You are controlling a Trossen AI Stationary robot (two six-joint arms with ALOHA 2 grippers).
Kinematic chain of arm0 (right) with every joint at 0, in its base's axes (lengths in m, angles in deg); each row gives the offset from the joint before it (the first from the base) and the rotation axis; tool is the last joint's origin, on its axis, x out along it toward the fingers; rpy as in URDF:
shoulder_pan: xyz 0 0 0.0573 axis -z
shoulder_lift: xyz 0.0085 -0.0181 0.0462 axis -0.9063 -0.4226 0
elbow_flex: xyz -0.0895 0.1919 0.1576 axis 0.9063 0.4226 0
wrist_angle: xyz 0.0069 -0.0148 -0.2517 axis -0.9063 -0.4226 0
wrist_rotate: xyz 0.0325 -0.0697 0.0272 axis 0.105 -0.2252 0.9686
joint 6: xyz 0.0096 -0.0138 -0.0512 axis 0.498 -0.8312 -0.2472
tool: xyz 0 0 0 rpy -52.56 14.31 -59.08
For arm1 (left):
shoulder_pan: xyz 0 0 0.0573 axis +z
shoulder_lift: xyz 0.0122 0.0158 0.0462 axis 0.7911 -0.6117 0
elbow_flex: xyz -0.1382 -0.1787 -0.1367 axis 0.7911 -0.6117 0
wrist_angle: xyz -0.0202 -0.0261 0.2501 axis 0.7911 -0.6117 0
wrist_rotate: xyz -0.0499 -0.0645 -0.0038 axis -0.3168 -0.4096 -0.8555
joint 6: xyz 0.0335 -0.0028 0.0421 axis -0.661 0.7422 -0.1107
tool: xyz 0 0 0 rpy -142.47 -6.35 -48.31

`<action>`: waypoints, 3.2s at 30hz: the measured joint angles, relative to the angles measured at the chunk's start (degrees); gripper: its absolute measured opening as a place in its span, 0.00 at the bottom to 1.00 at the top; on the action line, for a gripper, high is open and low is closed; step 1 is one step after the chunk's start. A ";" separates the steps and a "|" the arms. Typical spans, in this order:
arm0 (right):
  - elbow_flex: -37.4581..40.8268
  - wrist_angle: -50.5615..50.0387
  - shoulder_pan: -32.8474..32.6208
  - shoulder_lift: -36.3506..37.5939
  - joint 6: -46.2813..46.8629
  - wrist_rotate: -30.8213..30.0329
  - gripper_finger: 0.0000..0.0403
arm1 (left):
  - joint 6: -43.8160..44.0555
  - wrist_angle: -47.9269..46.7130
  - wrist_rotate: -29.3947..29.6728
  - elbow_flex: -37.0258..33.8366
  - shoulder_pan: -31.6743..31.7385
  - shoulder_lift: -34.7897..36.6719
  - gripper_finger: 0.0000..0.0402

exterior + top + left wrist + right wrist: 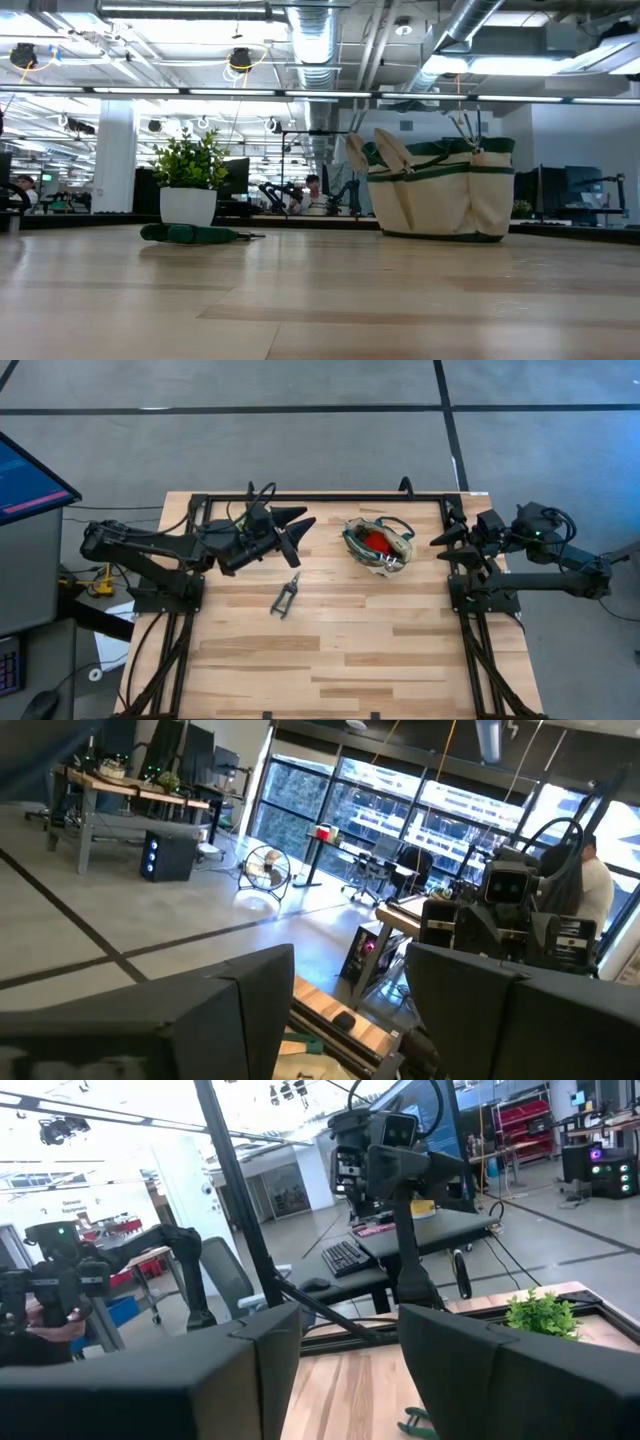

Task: Pick & Place Garden tools in Gardening bag
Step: Put the shear scissor into the gardening bag

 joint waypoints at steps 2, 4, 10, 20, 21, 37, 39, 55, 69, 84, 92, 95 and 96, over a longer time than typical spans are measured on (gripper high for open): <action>0.00 0.00 0.00 0.00 0.00 -0.02 0.40 | 0.01 0.08 0.00 0.00 -0.02 -0.03 0.45; 0.00 0.00 0.00 0.00 0.00 -0.04 0.40 | 0.01 0.12 0.00 0.00 -0.02 -0.01 0.45; 0.00 -0.02 0.00 0.00 0.00 -0.04 0.40 | 0.00 0.10 0.00 0.00 -0.04 -0.03 0.45; 0.00 0.00 0.00 0.00 -0.04 -0.07 0.40 | 0.02 0.19 -0.04 0.00 -0.48 -0.03 0.45; 0.00 0.00 0.00 0.00 -0.04 -0.07 0.39 | 0.02 0.21 -0.02 0.00 -0.48 -0.03 0.45; 0.00 -2.34 0.00 0.00 -0.13 -0.09 0.38 | 9.82 -8.78 -0.17 0.00 -0.63 1.07 0.40; 0.00 -3.40 0.00 0.00 -0.15 -0.09 0.38 | 14.37 -13.30 -0.15 0.00 -0.63 1.24 0.37; 0.02 -4.74 0.01 0.00 -0.17 -0.11 0.38 | 31.46 -32.46 -9.99 -0.02 0.01 2.33 0.10; 0.02 -9.18 0.01 0.00 -0.15 -0.11 0.38 | 39.01 -44.65 -12.85 -2.42 -0.21 2.26 0.06; 0.02 -9.07 0.00 0.00 -0.17 -0.11 0.38 | 60.17 -30.79 -15.24 -26.89 -3.07 2.11 0.13; 0.02 -9.10 0.03 0.00 -0.22 -2.05 0.38 | 60.20 -26.26 -21.76 -32.59 -3.14 -0.09 0.22; 0.02 -9.28 0.07 0.00 -0.20 -3.56 0.38 | 61.87 -25.92 -26.73 -32.81 -2.58 -1.91 0.26; 0.02 -9.49 0.11 0.00 -0.21 -4.06 0.38 | 63.59 -25.84 -28.30 -32.81 -2.08 -2.81 0.26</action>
